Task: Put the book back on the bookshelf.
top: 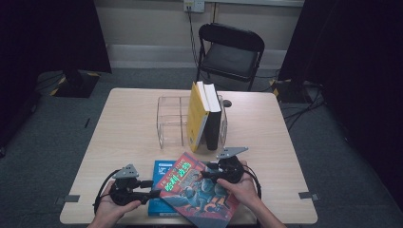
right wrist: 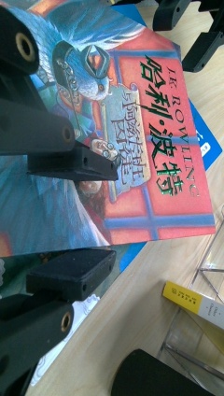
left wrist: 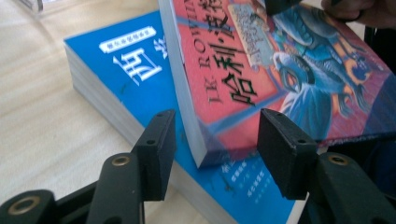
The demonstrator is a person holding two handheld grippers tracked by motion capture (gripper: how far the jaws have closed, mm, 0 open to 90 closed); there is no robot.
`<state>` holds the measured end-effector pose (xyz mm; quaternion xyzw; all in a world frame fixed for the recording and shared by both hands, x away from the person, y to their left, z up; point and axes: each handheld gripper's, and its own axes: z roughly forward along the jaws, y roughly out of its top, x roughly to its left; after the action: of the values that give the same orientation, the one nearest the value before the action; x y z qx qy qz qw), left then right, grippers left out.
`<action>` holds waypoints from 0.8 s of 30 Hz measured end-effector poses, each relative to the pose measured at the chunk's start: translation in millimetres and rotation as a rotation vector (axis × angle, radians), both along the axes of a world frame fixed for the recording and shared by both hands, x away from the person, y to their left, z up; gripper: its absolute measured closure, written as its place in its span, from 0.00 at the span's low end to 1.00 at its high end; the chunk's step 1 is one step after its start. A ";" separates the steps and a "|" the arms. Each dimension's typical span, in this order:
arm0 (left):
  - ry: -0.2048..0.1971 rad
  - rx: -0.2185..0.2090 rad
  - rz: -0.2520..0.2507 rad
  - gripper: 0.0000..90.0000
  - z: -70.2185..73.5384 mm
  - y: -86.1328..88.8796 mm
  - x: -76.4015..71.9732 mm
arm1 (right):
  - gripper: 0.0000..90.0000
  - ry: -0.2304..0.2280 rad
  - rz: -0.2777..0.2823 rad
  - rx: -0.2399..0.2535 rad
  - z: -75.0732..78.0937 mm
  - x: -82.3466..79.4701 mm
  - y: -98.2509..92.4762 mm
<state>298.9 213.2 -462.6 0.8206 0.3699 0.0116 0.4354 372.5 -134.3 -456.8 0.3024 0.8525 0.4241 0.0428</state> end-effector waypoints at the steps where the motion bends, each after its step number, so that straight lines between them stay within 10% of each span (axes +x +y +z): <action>1: 0.011 0.003 -0.003 0.50 -1.3 0.9 -0.5 | 0.61 0.003 0.000 0.001 -0.1 0.3 -0.2; 24: -0.038 0.005 -0.013 0.61 -1.9 -6.7 8.9 | 0.61 0.025 -0.069 0.011 -1.1 -7.2 -9.1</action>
<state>307.8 206.4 -464.5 0.8239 0.3559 0.0254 0.4404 365.3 -143.4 -457.9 0.3372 0.8396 0.4234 0.0449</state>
